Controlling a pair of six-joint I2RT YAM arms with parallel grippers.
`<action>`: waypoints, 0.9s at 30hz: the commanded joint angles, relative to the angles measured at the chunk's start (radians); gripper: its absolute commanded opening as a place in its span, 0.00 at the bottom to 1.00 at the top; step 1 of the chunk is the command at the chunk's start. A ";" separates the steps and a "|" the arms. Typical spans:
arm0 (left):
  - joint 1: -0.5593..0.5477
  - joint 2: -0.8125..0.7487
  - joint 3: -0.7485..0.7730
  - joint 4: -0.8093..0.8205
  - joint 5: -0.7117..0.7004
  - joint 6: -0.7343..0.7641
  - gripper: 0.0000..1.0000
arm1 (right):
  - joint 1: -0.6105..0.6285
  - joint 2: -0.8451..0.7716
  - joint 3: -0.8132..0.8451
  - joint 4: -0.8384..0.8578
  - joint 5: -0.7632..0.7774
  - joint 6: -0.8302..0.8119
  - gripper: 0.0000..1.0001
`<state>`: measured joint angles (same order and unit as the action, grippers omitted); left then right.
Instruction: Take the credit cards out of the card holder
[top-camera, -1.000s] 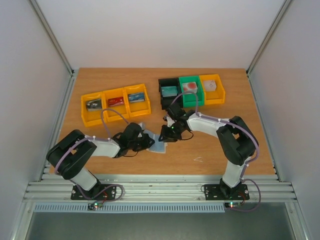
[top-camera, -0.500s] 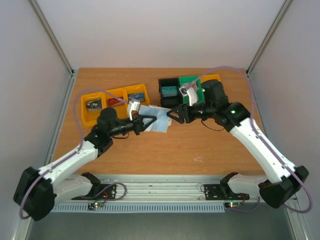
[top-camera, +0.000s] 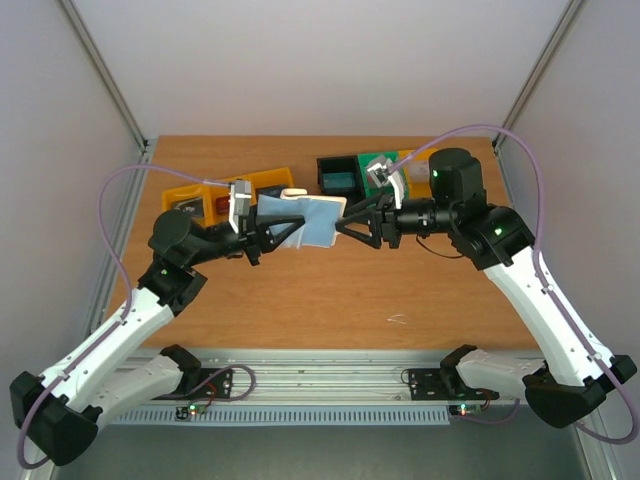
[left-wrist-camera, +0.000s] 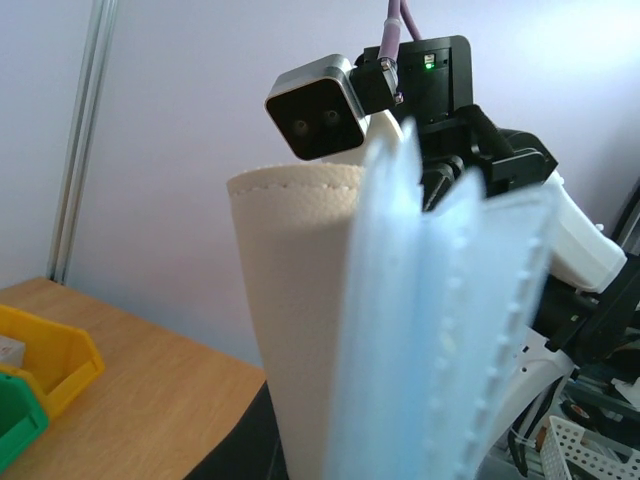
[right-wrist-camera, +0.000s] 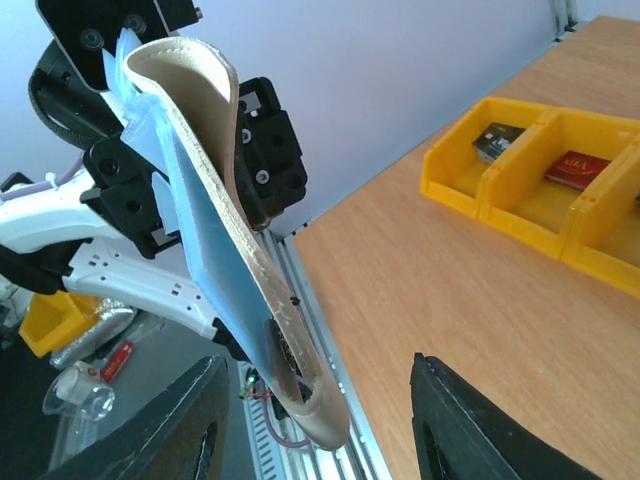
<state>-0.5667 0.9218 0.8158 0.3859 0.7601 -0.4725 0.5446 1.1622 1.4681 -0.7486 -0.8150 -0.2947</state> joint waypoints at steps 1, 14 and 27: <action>0.004 -0.013 0.029 0.080 0.033 -0.028 0.00 | 0.006 -0.018 0.000 0.005 -0.032 -0.011 0.51; -0.003 -0.019 0.028 0.104 0.047 -0.036 0.00 | 0.004 -0.036 0.034 -0.064 0.060 -0.081 0.56; -0.057 -0.006 0.031 0.111 0.042 -0.039 0.00 | 0.031 -0.007 0.011 0.035 -0.068 0.002 0.56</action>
<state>-0.6155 0.9195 0.8185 0.4191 0.7998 -0.5049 0.5514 1.1538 1.4979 -0.7815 -0.8112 -0.3256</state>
